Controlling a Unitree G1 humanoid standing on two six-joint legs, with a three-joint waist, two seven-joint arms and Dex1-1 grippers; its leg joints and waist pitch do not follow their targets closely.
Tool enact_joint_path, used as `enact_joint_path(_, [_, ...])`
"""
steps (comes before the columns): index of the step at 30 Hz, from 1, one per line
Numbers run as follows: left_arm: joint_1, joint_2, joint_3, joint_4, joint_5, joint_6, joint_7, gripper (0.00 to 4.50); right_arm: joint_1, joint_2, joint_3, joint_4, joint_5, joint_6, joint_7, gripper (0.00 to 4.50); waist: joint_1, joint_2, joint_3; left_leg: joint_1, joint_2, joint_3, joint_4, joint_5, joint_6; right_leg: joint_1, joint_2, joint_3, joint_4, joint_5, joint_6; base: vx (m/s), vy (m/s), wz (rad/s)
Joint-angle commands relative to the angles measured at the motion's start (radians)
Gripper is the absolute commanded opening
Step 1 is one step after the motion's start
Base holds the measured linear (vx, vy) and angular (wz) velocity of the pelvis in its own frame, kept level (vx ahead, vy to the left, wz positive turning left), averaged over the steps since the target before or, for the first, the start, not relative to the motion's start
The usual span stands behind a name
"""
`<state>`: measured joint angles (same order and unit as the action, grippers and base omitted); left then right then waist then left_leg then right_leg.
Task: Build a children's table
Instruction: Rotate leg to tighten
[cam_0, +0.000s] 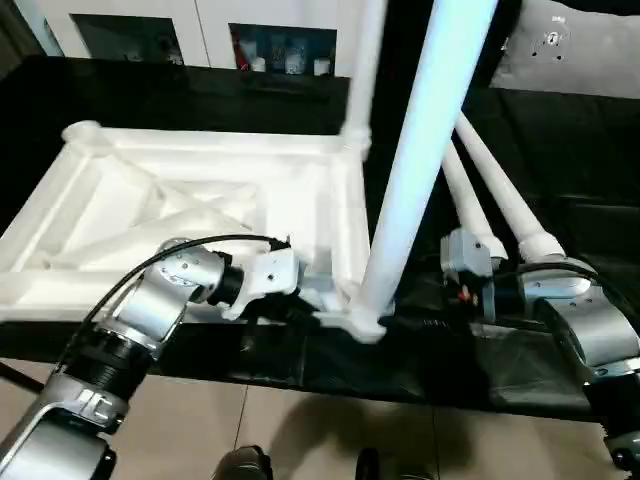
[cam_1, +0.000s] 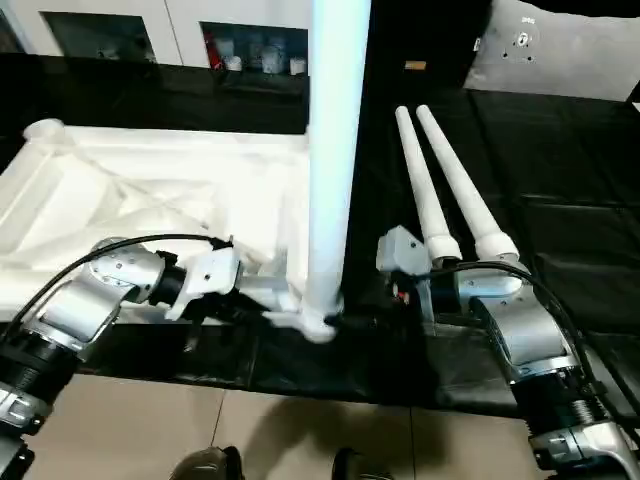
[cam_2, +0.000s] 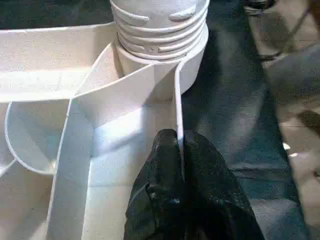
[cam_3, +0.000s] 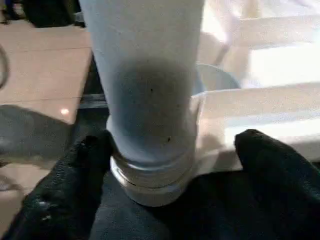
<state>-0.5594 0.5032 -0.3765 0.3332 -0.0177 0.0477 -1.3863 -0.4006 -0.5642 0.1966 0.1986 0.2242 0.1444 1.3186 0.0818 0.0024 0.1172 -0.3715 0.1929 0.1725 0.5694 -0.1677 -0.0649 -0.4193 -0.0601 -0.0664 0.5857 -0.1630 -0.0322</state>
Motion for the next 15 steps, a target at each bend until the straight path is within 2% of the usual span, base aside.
enact_joint_path(1, [-0.025,-0.008,-0.036,-0.018,-0.012,-0.039,-0.051,0.00,-0.006,-0.005,0.018,-0.025,0.004,0.004,0.029,3.85,-0.005,-0.017,-0.075,0.010,0.037,0.000,-0.050,-0.124,0.121,0.062,-0.074,0.050,-0.053,-0.195,-0.220,0.000,0.000,0.00])
enact_joint_path(6, [-0.037,-0.019,-0.035,0.005,-0.008,-0.058,-0.052,0.00,-0.011,0.020,0.046,-0.008,-0.004,-0.012,0.019,3.54,-0.002,-0.016,-0.071,0.011,0.038,-0.001,-0.053,-0.132,0.110,0.059,-0.075,0.051,-0.055,-0.213,-0.214,0.000,0.000,0.00])
enact_joint_path(11, [-0.038,-0.018,-0.034,0.014,-0.008,-0.067,-0.057,0.00,-0.021,0.044,0.048,0.022,-0.003,-0.005,0.015,3.12,-0.001,-0.017,-0.071,0.012,0.038,-0.001,-0.053,-0.137,0.102,0.058,-0.075,0.051,-0.055,-0.211,-0.216,0.000,0.000,0.00])
enact_joint_path(12, [-0.038,-0.017,-0.034,0.015,-0.008,-0.069,-0.057,0.00,-0.020,0.045,0.048,0.022,-0.002,-0.003,0.017,2.90,-0.001,-0.017,-0.071,0.011,0.038,-0.001,-0.053,-0.133,0.102,0.060,-0.074,0.051,-0.053,-0.201,-0.218,0.000,0.000,0.00])
enact_joint_path(13, [-0.039,-0.017,-0.034,0.018,-0.008,-0.071,-0.057,0.00,-0.021,0.045,0.048,0.022,0.002,0.002,0.019,2.83,-0.001,-0.014,-0.070,0.011,0.038,-0.002,-0.054,-0.135,0.102,0.059,-0.074,0.051,-0.054,-0.200,-0.218,0.000,0.000,0.00])
enact_joint_path(15, [-0.042,-0.016,-0.033,0.024,-0.010,-0.073,-0.056,0.00,-0.020,0.044,0.047,0.018,0.012,0.012,0.023,2.76,-0.001,-0.017,-0.069,0.011,0.037,-0.001,-0.054,-0.140,0.101,0.060,-0.075,0.051,-0.055,-0.205,-0.216,0.000,0.000,0.00])
